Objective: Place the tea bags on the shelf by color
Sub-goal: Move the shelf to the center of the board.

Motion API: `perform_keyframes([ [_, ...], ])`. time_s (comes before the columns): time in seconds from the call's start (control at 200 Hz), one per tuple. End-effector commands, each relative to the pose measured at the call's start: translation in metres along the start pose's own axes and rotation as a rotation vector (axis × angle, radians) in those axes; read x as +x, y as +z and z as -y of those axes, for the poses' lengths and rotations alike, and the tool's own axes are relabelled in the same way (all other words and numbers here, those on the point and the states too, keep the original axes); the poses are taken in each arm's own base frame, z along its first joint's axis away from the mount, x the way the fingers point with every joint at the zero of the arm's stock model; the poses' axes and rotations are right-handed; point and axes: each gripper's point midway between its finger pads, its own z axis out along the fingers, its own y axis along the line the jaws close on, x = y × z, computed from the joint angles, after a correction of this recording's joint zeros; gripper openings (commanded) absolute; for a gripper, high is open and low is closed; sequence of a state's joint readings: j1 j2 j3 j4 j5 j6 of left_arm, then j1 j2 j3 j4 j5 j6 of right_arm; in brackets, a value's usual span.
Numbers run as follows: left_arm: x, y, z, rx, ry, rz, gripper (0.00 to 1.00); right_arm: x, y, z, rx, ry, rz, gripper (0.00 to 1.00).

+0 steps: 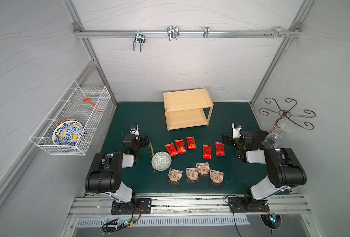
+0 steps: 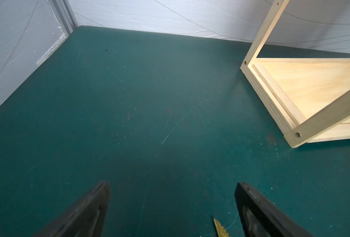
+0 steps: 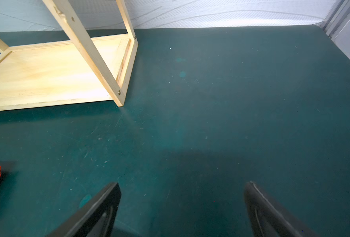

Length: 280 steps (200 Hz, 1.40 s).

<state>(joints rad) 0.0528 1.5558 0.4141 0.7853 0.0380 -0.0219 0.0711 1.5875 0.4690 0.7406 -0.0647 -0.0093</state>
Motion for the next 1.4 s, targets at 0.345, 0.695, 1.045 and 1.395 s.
perform_keyframes([
  [0.345, -0.018, 0.001, -0.001, 0.0, -0.005, 0.06, 1.0, -0.006, -0.003, 0.0, -0.004, -0.009, 0.026, 0.99],
  [0.695, -0.057, -0.023, -0.034, -0.247, -0.068, 0.05, 1.0, -0.066, -0.027, 0.007, 0.24, 0.04, -0.089, 0.99],
  [1.045, -0.153, -0.033, 0.016, -0.268, -0.347, -0.064, 1.0, -0.183, -0.047, -0.104, -0.139, 0.143, -0.089, 0.99],
  [1.395, -0.213, 0.008, 0.136, 0.177, -0.391, -0.16, 0.96, -0.236, 0.034, -0.114, -0.358, 0.329, -0.242, 0.93],
])
